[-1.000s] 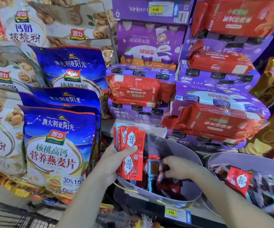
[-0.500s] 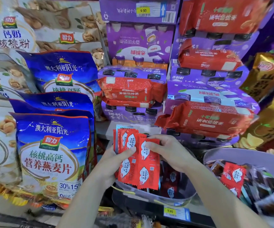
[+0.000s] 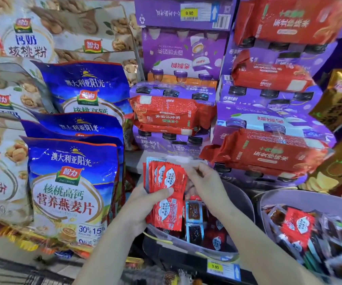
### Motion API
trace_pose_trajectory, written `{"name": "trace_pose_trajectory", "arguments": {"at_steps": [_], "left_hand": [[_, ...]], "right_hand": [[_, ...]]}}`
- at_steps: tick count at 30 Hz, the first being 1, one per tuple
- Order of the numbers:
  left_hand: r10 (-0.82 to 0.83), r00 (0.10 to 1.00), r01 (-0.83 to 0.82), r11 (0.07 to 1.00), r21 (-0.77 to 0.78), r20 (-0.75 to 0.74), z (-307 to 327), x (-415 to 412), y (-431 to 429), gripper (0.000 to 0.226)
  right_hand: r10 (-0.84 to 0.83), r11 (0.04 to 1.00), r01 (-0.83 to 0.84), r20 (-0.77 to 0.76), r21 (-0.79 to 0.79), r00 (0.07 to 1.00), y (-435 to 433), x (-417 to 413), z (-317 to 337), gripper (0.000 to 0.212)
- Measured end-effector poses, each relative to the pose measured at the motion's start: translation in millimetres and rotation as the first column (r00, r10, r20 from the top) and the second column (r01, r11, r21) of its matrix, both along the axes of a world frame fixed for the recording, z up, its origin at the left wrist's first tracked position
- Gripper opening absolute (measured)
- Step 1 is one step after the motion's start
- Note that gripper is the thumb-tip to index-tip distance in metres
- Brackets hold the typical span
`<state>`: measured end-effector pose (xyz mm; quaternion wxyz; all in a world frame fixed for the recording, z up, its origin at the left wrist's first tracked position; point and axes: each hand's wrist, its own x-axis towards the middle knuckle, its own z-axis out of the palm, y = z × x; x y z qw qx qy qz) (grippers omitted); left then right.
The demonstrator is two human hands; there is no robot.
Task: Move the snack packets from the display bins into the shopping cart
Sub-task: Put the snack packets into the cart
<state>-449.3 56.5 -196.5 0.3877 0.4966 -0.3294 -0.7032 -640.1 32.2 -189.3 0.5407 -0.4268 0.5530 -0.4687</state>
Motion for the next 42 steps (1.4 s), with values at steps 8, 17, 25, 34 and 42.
{"name": "trace_pose_trajectory", "arguments": {"at_steps": [8, 17, 25, 34, 42], "left_hand": [[0.07, 0.998, -0.07, 0.998, 0.005, -0.008, 0.8, 8.0, -8.0, 0.06], [0.045, 0.999, -0.045, 0.999, 0.003, -0.003, 2.6, 10.6, -8.1, 0.061], [0.051, 0.999, -0.051, 0.999, 0.001, 0.013, 8.1, 11.1, -5.6, 0.059], [0.166, 0.986, -0.165, 0.986, -0.026, 0.028, 22.3, 14.5, 13.1, 0.065], [0.352, 0.936, -0.35, 0.936, -0.046, 0.029, 45.0, 20.2, 68.9, 0.072]], "right_hand": [[0.61, 0.747, -0.466, -0.768, 0.474, 0.198, -10.4, -42.7, -75.3, 0.052], [0.616, 0.76, -0.418, -0.755, 0.497, 0.222, -9.0, -45.7, -82.6, 0.039], [0.421, 0.893, -0.383, -0.738, 0.235, 0.527, 6.6, -60.6, -53.0, 0.023], [0.279, 0.96, -0.279, 0.018, -0.015, 0.96, 34.4, -66.4, -6.7, 0.027], [0.293, 0.947, -0.318, 0.544, -0.051, 0.786, 42.9, -26.9, 15.2, 0.021]]}}
